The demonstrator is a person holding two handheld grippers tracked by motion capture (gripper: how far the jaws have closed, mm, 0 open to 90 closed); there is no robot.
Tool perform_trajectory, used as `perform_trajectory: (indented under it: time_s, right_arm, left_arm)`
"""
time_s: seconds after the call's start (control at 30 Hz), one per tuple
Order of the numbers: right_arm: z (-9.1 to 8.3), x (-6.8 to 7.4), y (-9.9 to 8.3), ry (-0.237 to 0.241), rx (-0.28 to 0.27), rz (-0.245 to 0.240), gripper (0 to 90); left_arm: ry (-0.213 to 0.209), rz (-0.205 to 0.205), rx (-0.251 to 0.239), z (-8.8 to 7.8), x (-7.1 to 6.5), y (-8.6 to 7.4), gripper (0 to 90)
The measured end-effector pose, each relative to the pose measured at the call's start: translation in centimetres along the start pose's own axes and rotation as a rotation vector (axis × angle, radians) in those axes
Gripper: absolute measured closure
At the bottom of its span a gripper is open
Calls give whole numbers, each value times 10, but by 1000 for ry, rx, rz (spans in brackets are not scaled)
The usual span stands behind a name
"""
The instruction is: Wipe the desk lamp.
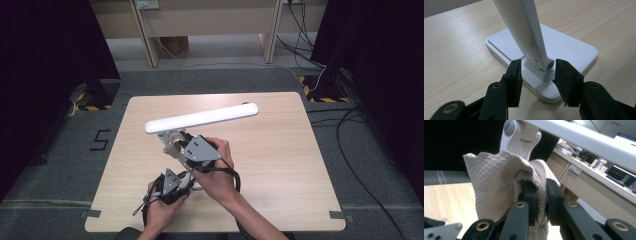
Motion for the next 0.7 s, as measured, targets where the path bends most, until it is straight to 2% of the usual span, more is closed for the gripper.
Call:
perform_trajectory:
  time_s: [0.23, 0.7]
  right_arm:
    - [-1, -1, -3, -5, -14, 30, 816]
    - [-1, -2, 3, 10, -36, 54, 817]
  left_arm:
    - [-6, 14, 10, 3, -1, -1, 579]
    - [-13, 31, 13, 8, -3, -1, 595]
Point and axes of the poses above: each handheld gripper's, and its own axes: z roughly forward along the jaws, y roughly out of its top, x roughly to its left, the point moved 9 cm from there along z, roughly forward along the jaws, and after that the axes turned 10 degrees about -z, right-handed, at the moved point
